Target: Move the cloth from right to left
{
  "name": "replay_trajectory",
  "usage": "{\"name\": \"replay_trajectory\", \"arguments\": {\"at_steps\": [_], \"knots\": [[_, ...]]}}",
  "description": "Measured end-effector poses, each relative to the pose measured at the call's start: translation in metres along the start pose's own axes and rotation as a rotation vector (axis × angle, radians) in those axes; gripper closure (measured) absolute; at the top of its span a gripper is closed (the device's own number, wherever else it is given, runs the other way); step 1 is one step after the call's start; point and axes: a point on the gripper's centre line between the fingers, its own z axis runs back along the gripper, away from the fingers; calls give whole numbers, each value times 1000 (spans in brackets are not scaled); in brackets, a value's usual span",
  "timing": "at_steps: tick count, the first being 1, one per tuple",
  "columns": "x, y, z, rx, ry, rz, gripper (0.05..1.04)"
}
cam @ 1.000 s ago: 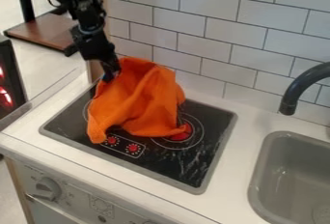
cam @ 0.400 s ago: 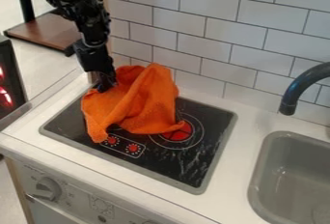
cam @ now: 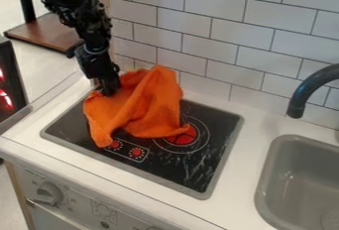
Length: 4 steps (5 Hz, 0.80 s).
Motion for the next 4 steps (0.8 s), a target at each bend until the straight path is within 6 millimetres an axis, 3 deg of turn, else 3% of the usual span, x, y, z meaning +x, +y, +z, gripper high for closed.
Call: {"name": "replay_trajectory", "arguments": {"at_steps": [2, 4], "knots": [[0, 5, 9, 27, 6, -4, 70], [-5, -3, 50, 23, 72, -16, 83]]}}
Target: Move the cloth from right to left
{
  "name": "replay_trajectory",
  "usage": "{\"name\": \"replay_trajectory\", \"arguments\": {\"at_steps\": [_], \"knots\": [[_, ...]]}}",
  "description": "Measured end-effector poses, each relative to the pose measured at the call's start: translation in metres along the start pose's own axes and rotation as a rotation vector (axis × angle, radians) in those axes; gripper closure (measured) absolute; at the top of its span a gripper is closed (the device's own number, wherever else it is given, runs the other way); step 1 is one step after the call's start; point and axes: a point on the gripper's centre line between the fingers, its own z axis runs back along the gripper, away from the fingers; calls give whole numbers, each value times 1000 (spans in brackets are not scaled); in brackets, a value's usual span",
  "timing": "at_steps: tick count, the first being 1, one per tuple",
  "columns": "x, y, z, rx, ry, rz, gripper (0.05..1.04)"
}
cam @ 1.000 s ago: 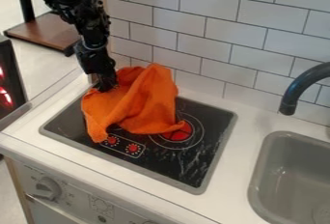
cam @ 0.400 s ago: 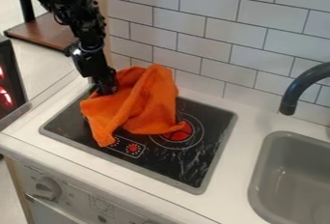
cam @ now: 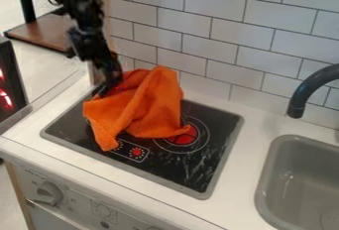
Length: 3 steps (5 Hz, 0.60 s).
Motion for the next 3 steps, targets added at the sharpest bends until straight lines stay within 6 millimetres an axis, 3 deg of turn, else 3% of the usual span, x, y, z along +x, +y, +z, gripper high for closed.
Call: {"name": "replay_trajectory", "arguments": {"at_steps": [2, 3], "knots": [[-1, 1, 36, -26, 88, -41, 83], [0, 0, 37, -28, 87, -44, 83]]}}
